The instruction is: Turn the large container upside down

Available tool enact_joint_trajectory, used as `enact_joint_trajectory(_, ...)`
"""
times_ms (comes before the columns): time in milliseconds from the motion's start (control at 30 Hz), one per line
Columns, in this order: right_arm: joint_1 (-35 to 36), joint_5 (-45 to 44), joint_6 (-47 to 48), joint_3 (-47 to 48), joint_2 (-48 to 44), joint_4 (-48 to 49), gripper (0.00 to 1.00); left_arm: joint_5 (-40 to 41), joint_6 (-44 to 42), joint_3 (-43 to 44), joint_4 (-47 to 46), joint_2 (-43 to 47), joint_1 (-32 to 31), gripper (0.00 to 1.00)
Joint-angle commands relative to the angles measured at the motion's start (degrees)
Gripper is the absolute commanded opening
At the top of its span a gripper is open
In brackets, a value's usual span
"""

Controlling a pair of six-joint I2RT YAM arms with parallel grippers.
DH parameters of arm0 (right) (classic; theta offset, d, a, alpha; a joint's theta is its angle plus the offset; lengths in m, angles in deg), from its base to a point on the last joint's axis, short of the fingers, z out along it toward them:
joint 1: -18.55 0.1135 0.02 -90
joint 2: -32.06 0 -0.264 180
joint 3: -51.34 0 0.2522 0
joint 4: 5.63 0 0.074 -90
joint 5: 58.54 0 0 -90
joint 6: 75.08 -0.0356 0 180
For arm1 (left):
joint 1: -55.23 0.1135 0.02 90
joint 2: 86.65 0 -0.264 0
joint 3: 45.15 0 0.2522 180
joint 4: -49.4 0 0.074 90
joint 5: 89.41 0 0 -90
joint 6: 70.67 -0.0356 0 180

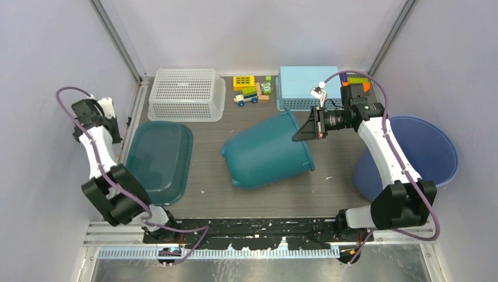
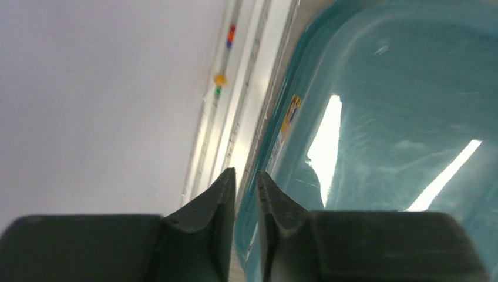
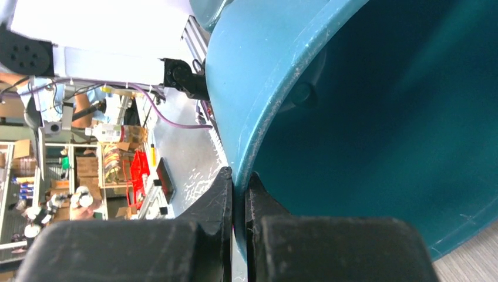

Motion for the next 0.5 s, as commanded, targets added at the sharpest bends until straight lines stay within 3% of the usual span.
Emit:
enact_joint_trajectory(0,-0.19,-2.50,-6.45,-1.94,-3.08,7.78,0.01,-6.21,1.45,6.98,6.61,9.86,-2.74,0.28)
enact_joint_trajectory(167,-0.24,-5.57,-8.67,-4.38,-3.70,10.22,0.02,-7.23,2.09,6.11,8.38,17.26,-17.15,0.55)
enact_joint_trajectory(300,-0.29,-9.20,-8.33,-5.19,-4.65,10.38,0.06,-13.99,4.68,2.70,5.44,20.41,-28.48,0.77)
enact_joint_trajectory(367,-0.31,-10.87,-8.17,-5.33,-5.28,10.55,0.10,-17.84,6.01,1.26,3.64,20.22,-32.88,0.83)
enact_joint_trajectory(467,-0.40,-12.46,-8.17,-5.46,-5.69,10.64,0.13,-20.40,6.28,-0.32,1.40,18.26,-39.90,0.85)
